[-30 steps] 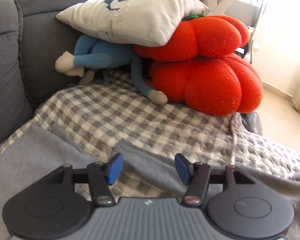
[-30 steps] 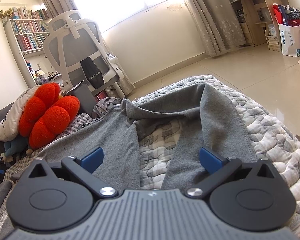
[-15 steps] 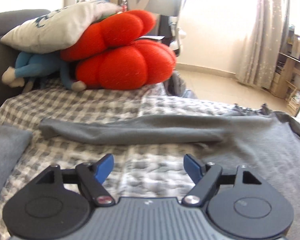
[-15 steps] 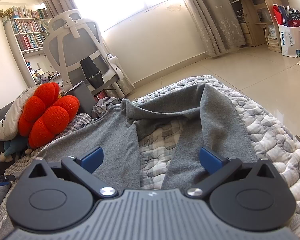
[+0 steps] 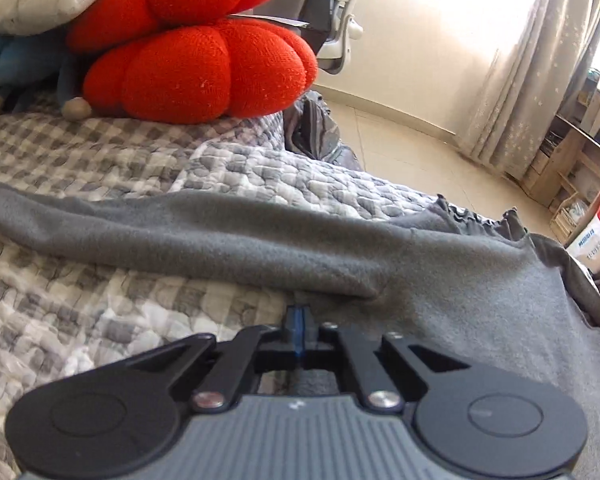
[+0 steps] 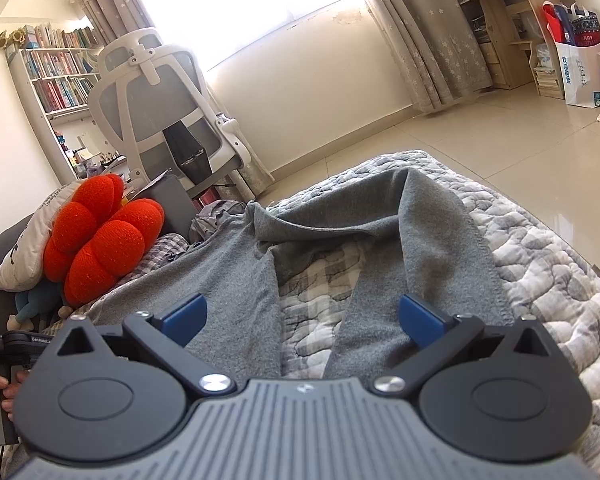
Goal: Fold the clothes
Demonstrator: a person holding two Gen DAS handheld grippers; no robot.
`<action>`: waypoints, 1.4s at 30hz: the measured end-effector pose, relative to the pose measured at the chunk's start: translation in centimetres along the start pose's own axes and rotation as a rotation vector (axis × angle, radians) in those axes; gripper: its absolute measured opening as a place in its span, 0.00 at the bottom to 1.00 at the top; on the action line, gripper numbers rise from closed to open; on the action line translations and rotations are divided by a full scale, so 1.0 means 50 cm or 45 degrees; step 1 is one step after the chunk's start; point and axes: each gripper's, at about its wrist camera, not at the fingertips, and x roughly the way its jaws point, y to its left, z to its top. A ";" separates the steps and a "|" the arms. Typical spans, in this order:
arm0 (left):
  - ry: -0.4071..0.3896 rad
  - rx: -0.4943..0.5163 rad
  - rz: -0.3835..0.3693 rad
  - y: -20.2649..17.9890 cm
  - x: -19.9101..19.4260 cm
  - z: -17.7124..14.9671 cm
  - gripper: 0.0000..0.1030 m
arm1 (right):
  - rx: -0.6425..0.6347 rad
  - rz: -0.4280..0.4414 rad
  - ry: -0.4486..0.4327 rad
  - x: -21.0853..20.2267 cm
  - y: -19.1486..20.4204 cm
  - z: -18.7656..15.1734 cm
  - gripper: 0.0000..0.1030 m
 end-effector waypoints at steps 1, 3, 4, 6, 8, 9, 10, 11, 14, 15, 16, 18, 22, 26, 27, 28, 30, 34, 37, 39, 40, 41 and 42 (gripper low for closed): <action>-0.009 0.003 0.003 0.001 -0.009 -0.007 0.00 | 0.003 0.002 -0.001 0.000 -0.001 0.000 1.00; -0.015 -0.016 -0.003 0.007 -0.033 -0.021 0.00 | 0.004 0.003 -0.002 0.000 -0.001 0.000 1.00; -0.013 -0.027 -0.012 0.011 -0.045 -0.029 0.00 | 0.003 0.002 -0.002 -0.001 -0.001 0.000 1.00; -0.022 -0.027 0.003 0.019 -0.074 -0.041 0.00 | 0.001 0.001 -0.001 -0.001 -0.001 0.000 1.00; -0.036 -0.020 0.019 0.031 -0.101 -0.048 0.00 | -0.004 -0.005 0.006 0.000 0.001 0.002 1.00; -0.045 -0.012 0.029 0.038 -0.113 -0.049 0.01 | -0.014 -0.013 0.012 0.001 0.004 0.002 1.00; -0.061 0.002 0.069 0.053 -0.124 -0.042 0.02 | -0.031 -0.027 0.019 0.002 0.009 0.002 1.00; -0.077 0.017 0.110 0.068 -0.134 -0.036 0.04 | -0.048 -0.039 0.028 0.003 0.013 0.003 1.00; -0.132 0.036 0.233 0.133 -0.166 -0.010 0.09 | -0.088 -0.067 0.086 0.009 0.026 0.010 1.00; -0.151 0.039 0.275 0.154 -0.172 -0.001 0.09 | -0.096 -0.077 0.125 0.009 0.032 0.017 1.00; -0.169 0.032 0.316 0.184 -0.176 0.008 0.09 | -0.086 -0.082 0.162 0.004 0.038 0.026 1.00; -0.205 0.018 0.394 0.244 -0.183 0.026 0.09 | 0.001 -0.015 0.203 -0.024 0.054 0.047 0.98; -0.203 -0.150 0.356 0.359 -0.163 0.052 0.09 | -0.050 0.180 0.267 -0.038 0.168 0.064 0.82; -0.195 -0.243 0.332 0.411 -0.115 0.070 0.22 | -0.286 0.282 0.378 0.032 0.337 0.037 0.73; -0.200 -0.246 0.327 0.416 -0.104 0.073 0.24 | -0.346 0.307 0.406 0.049 0.380 0.030 0.69; -0.224 -0.224 0.325 0.414 -0.097 0.077 0.26 | -0.405 0.332 0.433 0.067 0.422 0.024 0.67; -0.273 -0.199 0.322 0.416 -0.084 0.084 0.28 | -0.530 0.376 0.483 0.105 0.507 0.007 0.62; -0.329 -0.129 0.337 0.424 -0.058 0.086 0.30 | -0.745 0.383 0.579 0.229 0.624 -0.055 0.59; -0.352 -0.050 0.355 0.431 -0.043 0.084 0.31 | -0.909 0.366 0.644 0.308 0.678 -0.103 0.57; -0.374 -0.109 0.319 0.449 -0.044 0.084 0.32 | -0.985 0.333 0.679 0.365 0.708 -0.125 0.57; -0.378 -0.146 0.279 0.461 -0.045 0.082 0.32 | -0.974 0.338 0.691 0.388 0.720 -0.122 0.57; -0.381 -0.171 0.249 0.469 -0.045 0.081 0.31 | -0.959 0.352 0.701 0.411 0.733 -0.117 0.57; -0.382 -0.188 0.232 0.473 -0.045 0.080 0.31 | -0.936 0.387 0.706 0.431 0.746 -0.107 0.57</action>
